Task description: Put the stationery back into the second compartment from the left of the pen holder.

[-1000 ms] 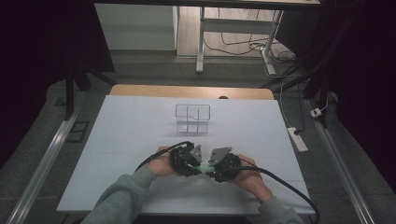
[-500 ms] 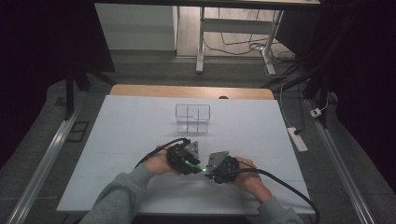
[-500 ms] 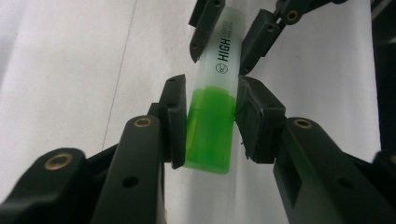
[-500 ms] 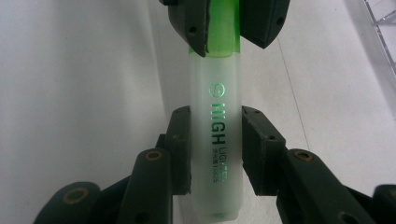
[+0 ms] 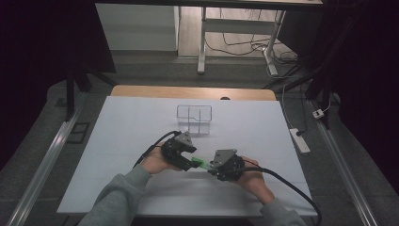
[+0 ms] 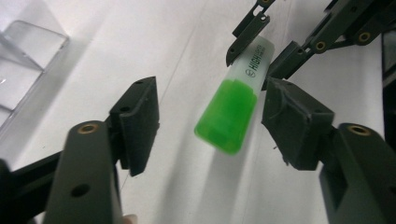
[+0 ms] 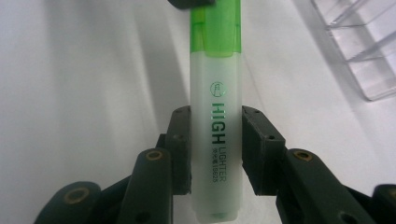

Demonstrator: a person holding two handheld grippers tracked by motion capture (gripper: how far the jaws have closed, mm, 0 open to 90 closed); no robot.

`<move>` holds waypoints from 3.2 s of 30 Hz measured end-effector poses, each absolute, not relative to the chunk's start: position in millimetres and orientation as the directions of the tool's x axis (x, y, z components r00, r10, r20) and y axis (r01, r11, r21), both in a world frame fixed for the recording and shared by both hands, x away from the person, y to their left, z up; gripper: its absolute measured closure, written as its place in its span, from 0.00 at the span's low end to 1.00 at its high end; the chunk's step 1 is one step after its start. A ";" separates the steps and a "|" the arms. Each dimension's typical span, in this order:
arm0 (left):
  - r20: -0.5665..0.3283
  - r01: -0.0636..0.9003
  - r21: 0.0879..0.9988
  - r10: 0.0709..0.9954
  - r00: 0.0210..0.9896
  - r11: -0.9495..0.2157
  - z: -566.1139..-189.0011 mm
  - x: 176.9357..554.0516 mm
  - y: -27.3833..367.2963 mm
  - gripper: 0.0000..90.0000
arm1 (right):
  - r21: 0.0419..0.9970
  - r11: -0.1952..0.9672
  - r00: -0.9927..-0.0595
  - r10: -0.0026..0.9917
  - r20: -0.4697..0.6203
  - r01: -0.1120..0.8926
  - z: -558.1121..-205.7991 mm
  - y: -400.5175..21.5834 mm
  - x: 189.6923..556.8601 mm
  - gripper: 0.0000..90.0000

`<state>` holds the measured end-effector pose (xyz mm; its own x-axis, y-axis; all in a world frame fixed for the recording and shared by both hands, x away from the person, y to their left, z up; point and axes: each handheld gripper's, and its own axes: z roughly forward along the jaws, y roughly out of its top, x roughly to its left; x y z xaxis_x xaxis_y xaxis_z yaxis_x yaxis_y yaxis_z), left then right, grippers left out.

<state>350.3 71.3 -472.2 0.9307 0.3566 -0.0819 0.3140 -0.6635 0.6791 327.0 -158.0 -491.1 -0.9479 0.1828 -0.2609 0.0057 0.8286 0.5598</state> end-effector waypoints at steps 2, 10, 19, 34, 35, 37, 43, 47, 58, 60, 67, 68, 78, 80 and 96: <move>-0.096 0.332 0.694 0.376 0.922 -0.638 -471.9 350.6 75.7 0.37 | 0.569 0.822 -0.945 0.199 -0.260 0.017 -490.0 -159.3 327.6 0.73; -0.140 0.362 0.730 0.391 0.910 -0.580 -473.4 350.8 86.3 0.35 | 0.645 0.761 -0.921 0.298 -0.249 0.072 -486.5 -169.2 332.8 0.73; -0.162 0.379 0.766 0.414 0.896 -0.519 -473.5 350.9 85.6 0.35 | 0.704 0.703 -0.910 0.350 -0.220 0.100 -483.3 -172.2 333.9 0.73; -0.258 0.428 0.791 0.395 0.882 -0.437 -481.0 355.6 78.8 0.41 | 0.739 0.667 -0.904 0.365 -0.221 0.089 -484.7 -168.7 331.4 0.73; -0.262 0.428 0.793 0.391 0.882 -0.434 -481.3 355.8 77.8 0.43 | 0.745 0.661 -0.902 0.369 -0.222 0.087 -484.9 -168.1 330.7 0.73; -0.273 0.432 0.795 0.384 0.882 -0.426 -482.0 356.4 75.5 0.47 | 0.747 0.660 -0.902 0.365 -0.230 0.076 -485.5 -167.0 330.1 0.73; -0.308 0.455 0.794 0.378 0.873 -0.404 -484.7 358.7 72.9 0.61 | 0.753 0.655 -0.896 0.372 -0.244 0.066 -487.4 -163.7 327.6 0.73; -0.331 0.469 0.794 0.372 0.867 -0.387 -484.9 360.1 72.7 0.67 | 0.747 0.661 -0.894 0.371 -0.253 0.063 -488.5 -162.4 327.0 0.73; -0.340 0.471 0.795 0.363 0.867 -0.382 -485.0 358.6 68.7 0.76 | 0.713 0.700 -0.887 0.357 -0.293 0.046 -492.4 -158.6 326.3 0.73; -0.334 0.467 0.798 0.365 0.869 -0.381 -484.6 357.7 67.9 0.76 | 0.715 0.697 -0.887 0.359 -0.290 0.048 -492.6 -158.8 326.6 0.72; -0.317 0.455 0.800 0.370 0.873 -0.390 -484.2 356.4 67.5 0.76 | 0.731 0.679 -0.893 0.365 -0.264 0.061 -490.8 -160.2 328.2 0.68; -0.317 0.456 0.799 0.369 0.874 -0.392 -484.4 356.4 67.5 0.76 | 0.736 0.674 -0.895 0.365 -0.256 0.064 -489.8 -160.7 328.6 0.66; -0.302 0.451 0.809 0.390 0.870 -0.378 -480.7 358.9 79.1 0.77 | 0.761 0.639 -0.891 0.403 -0.208 0.111 -485.0 -167.6 331.2 0.52; -0.300 0.451 0.812 0.397 0.867 -0.370 -479.2 359.8 83.2 0.76 | 0.771 0.625 -0.889 0.416 -0.192 0.125 -484.5 -170.6 331.7 0.51; -0.284 0.442 0.842 0.443 0.850 -0.309 -462.9 366.0 108.6 0.77 | 0.791 0.561 -0.839 0.531 -0.117 0.244 -484.3 -214.8 331.8 0.44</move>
